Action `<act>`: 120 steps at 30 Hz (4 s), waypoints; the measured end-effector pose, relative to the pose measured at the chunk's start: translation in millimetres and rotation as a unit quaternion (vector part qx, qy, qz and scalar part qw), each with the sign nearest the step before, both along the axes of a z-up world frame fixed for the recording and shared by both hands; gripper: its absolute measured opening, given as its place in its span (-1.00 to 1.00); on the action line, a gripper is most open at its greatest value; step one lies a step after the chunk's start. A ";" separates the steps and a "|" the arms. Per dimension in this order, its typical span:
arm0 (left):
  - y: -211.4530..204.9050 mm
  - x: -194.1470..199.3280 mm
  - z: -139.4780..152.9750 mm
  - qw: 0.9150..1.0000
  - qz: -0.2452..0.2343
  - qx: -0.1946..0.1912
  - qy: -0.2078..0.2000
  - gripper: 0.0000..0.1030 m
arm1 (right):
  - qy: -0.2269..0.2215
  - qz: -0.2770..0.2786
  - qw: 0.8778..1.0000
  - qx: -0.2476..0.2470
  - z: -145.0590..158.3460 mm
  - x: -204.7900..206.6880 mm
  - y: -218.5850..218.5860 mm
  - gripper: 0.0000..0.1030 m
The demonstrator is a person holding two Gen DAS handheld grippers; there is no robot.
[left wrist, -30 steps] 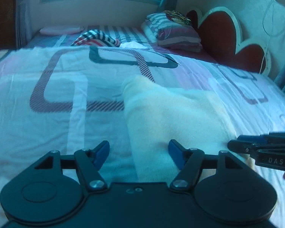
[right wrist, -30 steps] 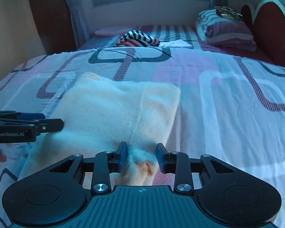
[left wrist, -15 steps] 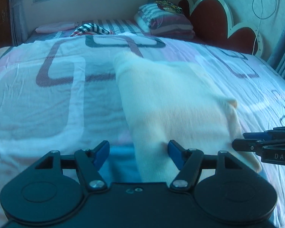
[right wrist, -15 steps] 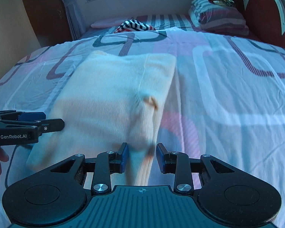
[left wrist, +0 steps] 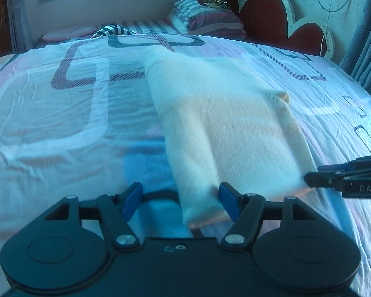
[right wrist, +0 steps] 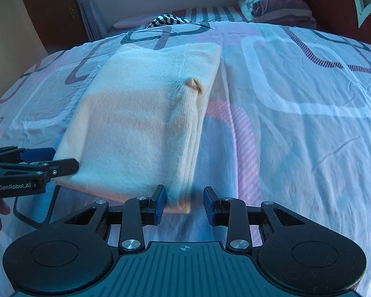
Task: Fold small clothes
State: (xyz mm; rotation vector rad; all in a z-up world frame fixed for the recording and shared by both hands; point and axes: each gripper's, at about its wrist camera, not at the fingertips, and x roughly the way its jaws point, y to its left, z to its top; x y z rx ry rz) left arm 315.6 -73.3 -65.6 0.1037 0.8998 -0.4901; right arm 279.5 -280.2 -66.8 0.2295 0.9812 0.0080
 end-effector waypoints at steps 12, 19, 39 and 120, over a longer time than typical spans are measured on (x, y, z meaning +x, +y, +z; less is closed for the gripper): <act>-1.6 64.5 25.4 0.998 0.049 -0.048 -0.017 0.30 | -0.105 -0.039 0.994 0.016 36.5 52.6 -14.0 -0.38; -6.6 90.1 1.5 0.998 0.044 -0.035 0.013 0.61 | -0.062 -0.042 0.997 0.005 -2.0 89.7 -30.5 -0.38; -9.9 106.1 18.8 0.996 0.008 -0.084 0.022 0.35 | -0.079 -0.096 0.968 0.218 5.6 86.2 -103.9 0.01; 245.0 73.3 1.2 0.986 0.074 -0.135 0.067 0.23 | -0.007 0.050 0.982 0.182 -13.4 105.6 199.8 -0.44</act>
